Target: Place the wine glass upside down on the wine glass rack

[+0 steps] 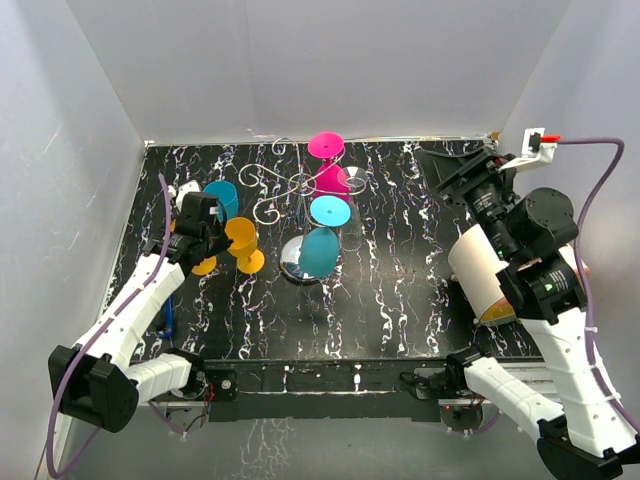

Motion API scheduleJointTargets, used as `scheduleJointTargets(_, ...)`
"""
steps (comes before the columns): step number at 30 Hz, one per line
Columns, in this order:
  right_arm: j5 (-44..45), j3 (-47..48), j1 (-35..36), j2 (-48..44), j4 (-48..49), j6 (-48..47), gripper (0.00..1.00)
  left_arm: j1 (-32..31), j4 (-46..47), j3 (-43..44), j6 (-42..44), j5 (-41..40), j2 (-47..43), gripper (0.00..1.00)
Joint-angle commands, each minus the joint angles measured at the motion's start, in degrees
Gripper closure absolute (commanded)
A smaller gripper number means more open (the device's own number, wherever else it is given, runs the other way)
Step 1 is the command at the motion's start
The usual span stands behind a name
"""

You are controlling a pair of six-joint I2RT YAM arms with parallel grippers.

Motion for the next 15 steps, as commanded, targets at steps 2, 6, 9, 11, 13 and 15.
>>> scheduleJointTargets(2,0.33,0.67,-0.15,-2.08,4.5,-1.88,0.41,0.33,-1.1,-0.61,0.74,0.42,0.6,0.97)
scheduleJointTargets(6,-4.25,2.31,-0.17,-1.32,5.06,-3.46,0.41,0.3,0.1,-0.89,0.81,-1.88,-1.82,1.0)
scheduleJointTargets(9,-7.69,3.9,-0.19,-0.06,5.17,-3.35,0.41,0.38,-0.85,0.49,0.83,-3.51,-3.35,1.0)
scheduleJointTargets(11,-10.3,5.26,-0.15,1.26,4.49,-2.7,0.41,0.38,-1.9,1.69,0.82,-4.81,-4.69,1.0)
scheduleJointTargets(13,-12.48,6.03,-0.15,2.47,4.34,-0.85,0.41,0.33,-2.94,2.72,0.79,-6.39,-6.2,1.0)
scheduleJointTargets(15,-14.64,5.95,-0.15,3.52,5.58,1.45,0.41,0.34,-4.11,3.72,0.82,-8.0,-7.73,1.0)
